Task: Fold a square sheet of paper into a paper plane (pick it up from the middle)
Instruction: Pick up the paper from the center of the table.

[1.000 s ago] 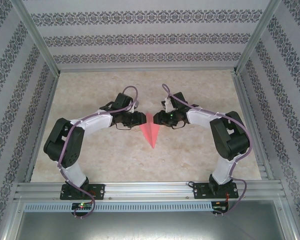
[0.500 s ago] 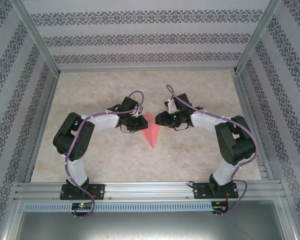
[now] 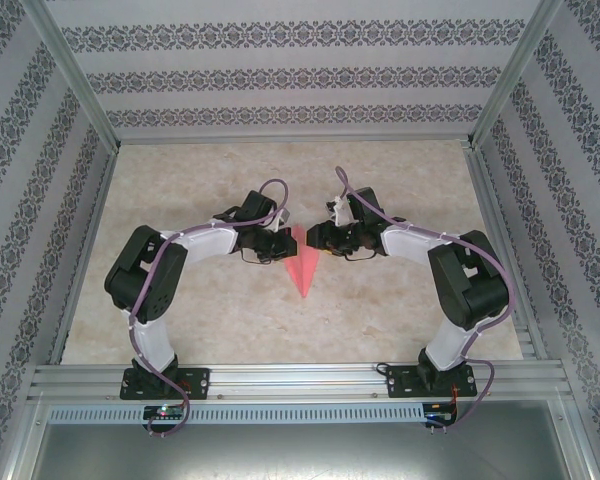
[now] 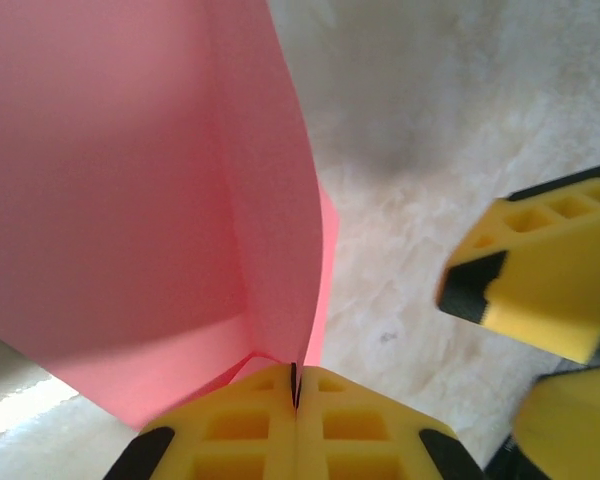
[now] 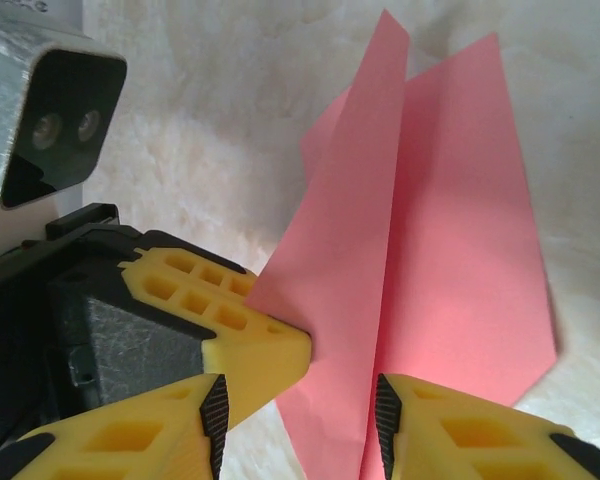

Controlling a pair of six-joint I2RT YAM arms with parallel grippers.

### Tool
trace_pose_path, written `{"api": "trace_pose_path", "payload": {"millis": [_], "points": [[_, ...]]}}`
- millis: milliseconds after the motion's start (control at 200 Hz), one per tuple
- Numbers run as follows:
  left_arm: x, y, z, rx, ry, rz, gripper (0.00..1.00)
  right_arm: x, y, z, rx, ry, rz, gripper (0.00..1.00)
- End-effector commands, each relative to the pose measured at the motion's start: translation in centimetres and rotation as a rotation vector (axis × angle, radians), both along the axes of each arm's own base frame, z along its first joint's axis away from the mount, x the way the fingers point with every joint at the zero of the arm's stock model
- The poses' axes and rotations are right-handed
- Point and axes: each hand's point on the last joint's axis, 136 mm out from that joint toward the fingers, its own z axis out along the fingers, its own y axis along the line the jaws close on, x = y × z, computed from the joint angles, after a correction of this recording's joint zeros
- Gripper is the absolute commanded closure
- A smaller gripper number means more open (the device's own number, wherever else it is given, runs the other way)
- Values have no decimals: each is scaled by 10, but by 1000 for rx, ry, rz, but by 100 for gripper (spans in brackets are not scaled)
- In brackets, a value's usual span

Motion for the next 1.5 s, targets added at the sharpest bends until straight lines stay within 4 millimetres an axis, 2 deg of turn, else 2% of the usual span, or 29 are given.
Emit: {"api": "trace_pose_path", "payload": {"millis": [0,405,624,949,1094,1339,1499], "points": [[10,-8,42,-102,-106,-44,98,6,4,7,77,1,-3,54],[12,-5,86,-243,-186,-77,99,16,3,33,224,-14,-40,52],[11,-2,101,-300,-212,-85,100,19,8,51,301,-28,-41,50],[15,4,107,-343,-228,-69,100,19,18,81,416,-44,-18,52],[15,5,108,-356,-222,-71,99,17,21,83,422,-43,-8,57],[16,10,108,-357,-216,-57,93,16,22,82,419,-44,1,73],[17,14,109,-356,-217,-48,89,16,22,81,413,-45,4,73]]}}
